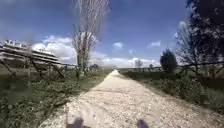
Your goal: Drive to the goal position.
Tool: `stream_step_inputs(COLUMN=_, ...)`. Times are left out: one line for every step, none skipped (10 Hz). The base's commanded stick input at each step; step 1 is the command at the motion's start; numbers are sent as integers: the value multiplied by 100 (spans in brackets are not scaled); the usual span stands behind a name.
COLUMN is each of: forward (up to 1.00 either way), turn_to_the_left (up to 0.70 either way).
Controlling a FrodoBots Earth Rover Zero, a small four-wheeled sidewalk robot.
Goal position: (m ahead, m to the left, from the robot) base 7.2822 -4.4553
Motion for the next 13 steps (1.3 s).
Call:
stream_step_inputs(forward=70, turn_to_the_left=0)
stream_step_inputs(forward=70, turn_to_the_left=0)
stream_step_inputs(forward=70, turn_to_the_left=0)
stream_step_inputs(forward=70, turn_to_the_left=0)
stream_step_inputs(forward=70, turn_to_the_left=0)
stream_step_inputs(forward=70, turn_to_the_left=0)
stream_step_inputs(forward=70, turn_to_the_left=-10)
stream_step_inputs(forward=70, turn_to_the_left=-32)
stream_step_inputs(forward=70, turn_to_the_left=-23)
stream_step_inputs(forward=70, turn_to_the_left=0)
stream_step_inputs(forward=70, turn_to_the_left=0)
stream_step_inputs(forward=70, turn_to_the_left=0)
stream_step_inputs(forward=70, turn_to_the_left=0)
